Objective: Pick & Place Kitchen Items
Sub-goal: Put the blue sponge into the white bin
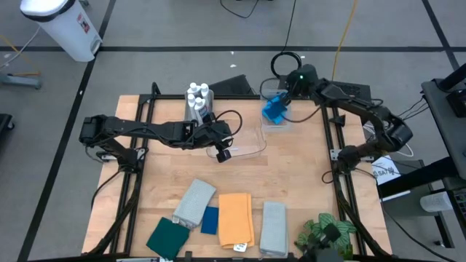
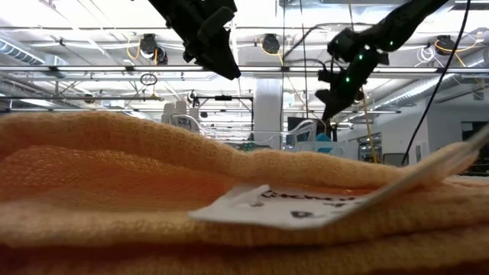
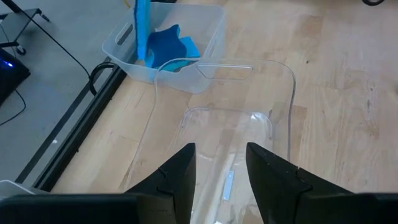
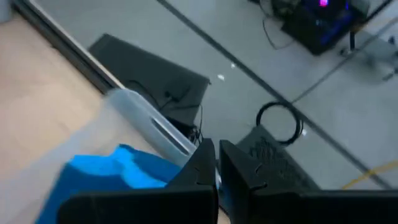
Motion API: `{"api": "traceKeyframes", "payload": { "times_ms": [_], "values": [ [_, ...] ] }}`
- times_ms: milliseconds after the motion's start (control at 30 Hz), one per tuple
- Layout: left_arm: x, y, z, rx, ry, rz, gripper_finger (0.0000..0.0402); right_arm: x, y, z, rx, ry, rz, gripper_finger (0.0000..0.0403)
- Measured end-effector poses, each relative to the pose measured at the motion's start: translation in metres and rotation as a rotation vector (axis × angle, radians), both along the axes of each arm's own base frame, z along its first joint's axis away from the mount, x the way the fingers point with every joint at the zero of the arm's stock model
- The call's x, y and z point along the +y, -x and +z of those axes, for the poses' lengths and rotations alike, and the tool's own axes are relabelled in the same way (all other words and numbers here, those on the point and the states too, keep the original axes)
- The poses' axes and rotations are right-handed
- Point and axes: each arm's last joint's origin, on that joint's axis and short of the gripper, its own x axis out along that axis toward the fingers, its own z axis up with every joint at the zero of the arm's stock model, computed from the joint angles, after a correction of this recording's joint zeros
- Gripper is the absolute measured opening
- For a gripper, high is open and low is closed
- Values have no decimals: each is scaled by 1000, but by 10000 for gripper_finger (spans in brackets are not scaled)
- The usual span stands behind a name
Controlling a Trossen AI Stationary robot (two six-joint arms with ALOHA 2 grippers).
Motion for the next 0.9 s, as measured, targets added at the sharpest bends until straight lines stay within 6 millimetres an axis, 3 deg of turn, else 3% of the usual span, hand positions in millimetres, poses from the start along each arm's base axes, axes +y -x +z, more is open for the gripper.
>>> {"api": "traceKeyframes", "payload": {
  "times_ms": [167, 300, 900],
  "values": [
    [0, 0, 0, 1, -2, -2, 145, -23, 12, -27, -7, -142, -33, 0],
    [0, 0, 0, 2, -2, -2, 145, -29, 11, -47, -23, -268, 8, 0],
    [0, 0, 0, 0, -1, 0, 145, 21, -28, -57, 52, -452, 222, 0]
  ]
}}
